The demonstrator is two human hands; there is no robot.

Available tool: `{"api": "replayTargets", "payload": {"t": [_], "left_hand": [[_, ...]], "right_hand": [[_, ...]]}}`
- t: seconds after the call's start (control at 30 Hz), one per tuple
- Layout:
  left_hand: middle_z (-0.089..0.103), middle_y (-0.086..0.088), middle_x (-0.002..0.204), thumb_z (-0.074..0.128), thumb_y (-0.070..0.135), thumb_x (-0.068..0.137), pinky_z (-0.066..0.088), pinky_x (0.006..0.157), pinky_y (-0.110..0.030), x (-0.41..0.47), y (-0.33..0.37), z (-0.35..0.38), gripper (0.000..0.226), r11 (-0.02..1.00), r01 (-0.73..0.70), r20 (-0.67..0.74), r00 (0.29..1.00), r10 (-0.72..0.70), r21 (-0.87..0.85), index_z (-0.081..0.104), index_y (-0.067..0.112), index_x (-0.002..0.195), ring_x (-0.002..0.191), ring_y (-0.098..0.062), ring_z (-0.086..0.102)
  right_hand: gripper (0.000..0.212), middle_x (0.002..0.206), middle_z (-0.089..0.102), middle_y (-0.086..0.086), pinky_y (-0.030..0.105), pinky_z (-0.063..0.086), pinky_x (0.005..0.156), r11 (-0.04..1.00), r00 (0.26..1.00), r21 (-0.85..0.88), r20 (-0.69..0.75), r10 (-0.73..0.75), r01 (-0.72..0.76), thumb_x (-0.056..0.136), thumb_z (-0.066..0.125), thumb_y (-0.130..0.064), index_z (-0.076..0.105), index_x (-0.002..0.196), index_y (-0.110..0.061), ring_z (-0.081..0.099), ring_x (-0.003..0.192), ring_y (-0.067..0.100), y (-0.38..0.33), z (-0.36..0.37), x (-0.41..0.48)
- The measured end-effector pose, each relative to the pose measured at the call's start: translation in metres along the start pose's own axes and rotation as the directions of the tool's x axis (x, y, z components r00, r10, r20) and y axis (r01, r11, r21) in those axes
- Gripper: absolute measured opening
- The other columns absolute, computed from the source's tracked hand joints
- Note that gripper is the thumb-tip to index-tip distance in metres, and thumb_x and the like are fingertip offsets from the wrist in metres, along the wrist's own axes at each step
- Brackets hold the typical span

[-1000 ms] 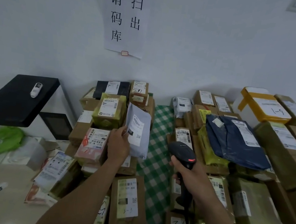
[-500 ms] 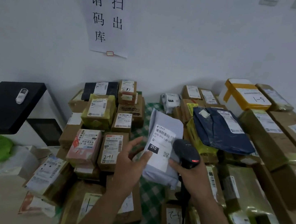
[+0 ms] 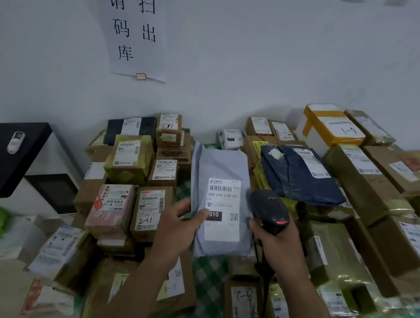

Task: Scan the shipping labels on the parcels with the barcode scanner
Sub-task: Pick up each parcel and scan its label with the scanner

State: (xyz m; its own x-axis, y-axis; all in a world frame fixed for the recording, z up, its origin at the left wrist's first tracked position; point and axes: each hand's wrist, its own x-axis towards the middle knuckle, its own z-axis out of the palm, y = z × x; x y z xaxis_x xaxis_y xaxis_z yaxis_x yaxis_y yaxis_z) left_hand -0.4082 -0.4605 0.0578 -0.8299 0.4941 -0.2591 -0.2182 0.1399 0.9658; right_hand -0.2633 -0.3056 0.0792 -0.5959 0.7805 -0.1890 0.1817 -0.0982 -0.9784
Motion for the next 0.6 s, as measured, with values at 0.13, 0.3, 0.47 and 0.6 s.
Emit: {"api": "replayTargets", "payload": {"t": [0.13, 0.3, 0.47, 0.6], "left_hand": [[0.075, 0.016, 0.110, 0.080, 0.026, 0.089, 0.062, 0.079, -0.031, 0.016, -0.006, 0.003, 0.028, 0.998, -0.057, -0.119, 0.991, 0.058, 0.009, 0.070, 0.037, 0.113, 0.101, -0.007, 0.071], [0.070, 0.008, 0.117, 0.080, 0.018, 0.090, 0.056, 0.069, -0.018, 0.037, -0.018, 0.012, 0.037, 0.997, -0.072, -0.186, 0.980, 0.067, -0.017, 0.067, 0.023, 0.125, 0.099, -0.006, 0.067], [0.072, 0.000, 0.121, 0.078, 0.011, 0.091, 0.060, 0.075, -0.021, 0.049, -0.029, 0.015, 0.036, 0.995, -0.095, -0.211, 0.974, 0.087, -0.026, 0.069, 0.014, 0.125, 0.110, -0.020, 0.070], [0.071, 0.001, 0.122, 0.078, 0.011, 0.091, 0.058, 0.068, -0.015, 0.051, -0.033, 0.017, 0.039, 0.996, -0.084, -0.221, 0.972, 0.082, 0.001, 0.068, 0.014, 0.128, 0.107, -0.018, 0.069]], "right_hand": [[0.028, 0.093, 0.077, -0.008, 0.023, 0.057, 0.071, 0.991, 0.990, -0.114, 0.131, -0.055, 0.070, 0.092, 0.079, -0.021, 0.066, 0.111, -0.038, 0.071, 0.080, 0.003, -0.016, -0.001, -0.007], [0.025, 0.096, 0.080, -0.004, 0.027, 0.057, 0.066, 0.993, 0.967, -0.116, 0.249, 0.053, -0.024, 0.097, 0.074, -0.023, 0.066, 0.119, -0.029, 0.078, 0.077, 0.016, -0.028, 0.005, -0.013], [0.016, 0.087, 0.079, 0.005, 0.033, 0.054, 0.066, 0.979, 0.946, -0.196, 0.303, 0.114, -0.055, 0.098, 0.072, -0.028, 0.068, 0.114, -0.028, 0.073, 0.070, 0.016, -0.029, 0.007, -0.013], [0.019, 0.089, 0.078, 0.010, 0.031, 0.054, 0.065, 0.983, 0.939, -0.172, 0.322, 0.119, -0.066, 0.099, 0.071, -0.026, 0.066, 0.116, -0.032, 0.072, 0.071, 0.018, -0.030, 0.006, -0.013]]}}
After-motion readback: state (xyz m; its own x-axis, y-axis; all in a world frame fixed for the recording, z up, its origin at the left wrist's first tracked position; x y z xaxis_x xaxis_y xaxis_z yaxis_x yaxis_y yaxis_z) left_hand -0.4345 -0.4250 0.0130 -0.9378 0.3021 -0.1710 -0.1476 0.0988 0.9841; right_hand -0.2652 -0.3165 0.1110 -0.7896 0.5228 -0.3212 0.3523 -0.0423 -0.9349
